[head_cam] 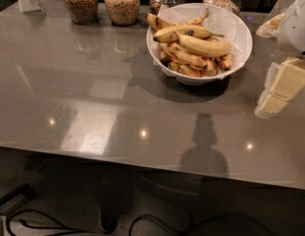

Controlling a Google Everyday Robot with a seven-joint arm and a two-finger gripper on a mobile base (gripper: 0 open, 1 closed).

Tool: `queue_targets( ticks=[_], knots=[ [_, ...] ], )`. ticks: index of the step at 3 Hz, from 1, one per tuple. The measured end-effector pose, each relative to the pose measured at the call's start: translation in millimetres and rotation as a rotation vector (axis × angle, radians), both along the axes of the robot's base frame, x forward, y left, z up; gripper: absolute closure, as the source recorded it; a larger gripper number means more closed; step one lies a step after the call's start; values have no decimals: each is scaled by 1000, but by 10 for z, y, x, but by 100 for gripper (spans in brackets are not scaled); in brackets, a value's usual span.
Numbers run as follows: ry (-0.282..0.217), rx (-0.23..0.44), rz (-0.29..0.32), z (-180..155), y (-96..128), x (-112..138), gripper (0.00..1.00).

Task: Pick banana from white bowl

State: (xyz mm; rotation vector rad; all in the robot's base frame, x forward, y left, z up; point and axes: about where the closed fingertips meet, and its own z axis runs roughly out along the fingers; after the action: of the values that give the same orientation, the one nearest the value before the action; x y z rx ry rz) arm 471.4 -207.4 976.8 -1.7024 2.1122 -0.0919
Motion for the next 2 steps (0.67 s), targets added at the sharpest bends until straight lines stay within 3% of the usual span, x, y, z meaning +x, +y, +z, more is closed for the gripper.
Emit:
queue_targets(
  ticks=[2],
  knots=[
    [-161, 90, 133, -76, 221, 805, 0]
  ],
)
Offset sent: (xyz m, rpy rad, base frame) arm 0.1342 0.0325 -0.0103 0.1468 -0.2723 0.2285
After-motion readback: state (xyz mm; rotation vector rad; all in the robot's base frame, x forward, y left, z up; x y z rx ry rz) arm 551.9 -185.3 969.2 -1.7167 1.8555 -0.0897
